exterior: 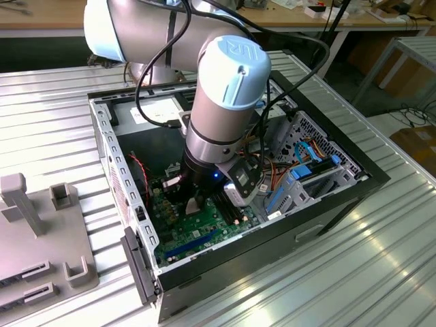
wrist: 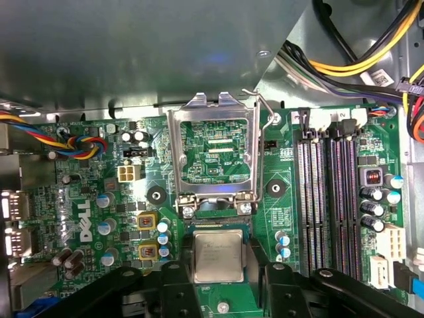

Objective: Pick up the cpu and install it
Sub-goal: 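Place the cpu into insertion slot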

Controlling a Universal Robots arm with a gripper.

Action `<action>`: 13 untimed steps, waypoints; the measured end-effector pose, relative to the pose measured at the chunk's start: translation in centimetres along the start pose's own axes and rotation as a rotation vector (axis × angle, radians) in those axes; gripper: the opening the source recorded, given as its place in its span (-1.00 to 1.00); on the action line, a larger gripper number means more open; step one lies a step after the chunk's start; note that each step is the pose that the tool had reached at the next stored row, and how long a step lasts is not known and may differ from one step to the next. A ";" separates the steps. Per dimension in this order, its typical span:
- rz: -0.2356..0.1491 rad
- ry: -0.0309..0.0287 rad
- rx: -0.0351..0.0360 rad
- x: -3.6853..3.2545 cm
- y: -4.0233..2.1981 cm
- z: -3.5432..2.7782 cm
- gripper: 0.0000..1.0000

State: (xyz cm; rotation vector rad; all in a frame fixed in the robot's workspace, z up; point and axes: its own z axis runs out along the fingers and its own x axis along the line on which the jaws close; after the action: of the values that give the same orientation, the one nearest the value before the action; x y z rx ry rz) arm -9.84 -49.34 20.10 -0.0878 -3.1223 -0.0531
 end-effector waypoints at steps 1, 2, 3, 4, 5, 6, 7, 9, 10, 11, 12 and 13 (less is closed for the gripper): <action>0.000 -0.0001 -0.0003 -0.02 0.00 0.01 -0.18; 0.000 -0.0001 -0.0004 -0.04 0.01 0.01 -0.20; 0.000 -0.0003 -0.0005 -0.06 0.01 0.02 -0.20; 0.000 -0.0003 -0.0006 -0.06 0.01 0.02 -0.20; 0.000 -0.0002 -0.0006 -0.06 0.01 0.02 -0.20; 0.000 -0.0003 -0.0007 -0.07 0.01 0.00 -0.20; -0.001 -0.0006 -0.0011 -0.08 0.02 -0.06 -0.20; -0.001 -0.0005 -0.0011 -0.07 0.02 -0.24 -0.20; -0.001 -0.0005 -0.0007 -0.08 0.02 -0.33 -0.20; -0.001 -0.0004 -0.0007 -0.07 0.03 -0.40 -0.20; -0.001 -0.0004 -0.0009 -0.07 0.03 -0.45 -0.20; 0.000 -0.0004 -0.0009 -0.07 0.03 -0.45 -0.20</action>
State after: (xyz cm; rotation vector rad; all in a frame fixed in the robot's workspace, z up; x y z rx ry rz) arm -9.76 -49.32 20.54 -0.0871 -3.1228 -0.0546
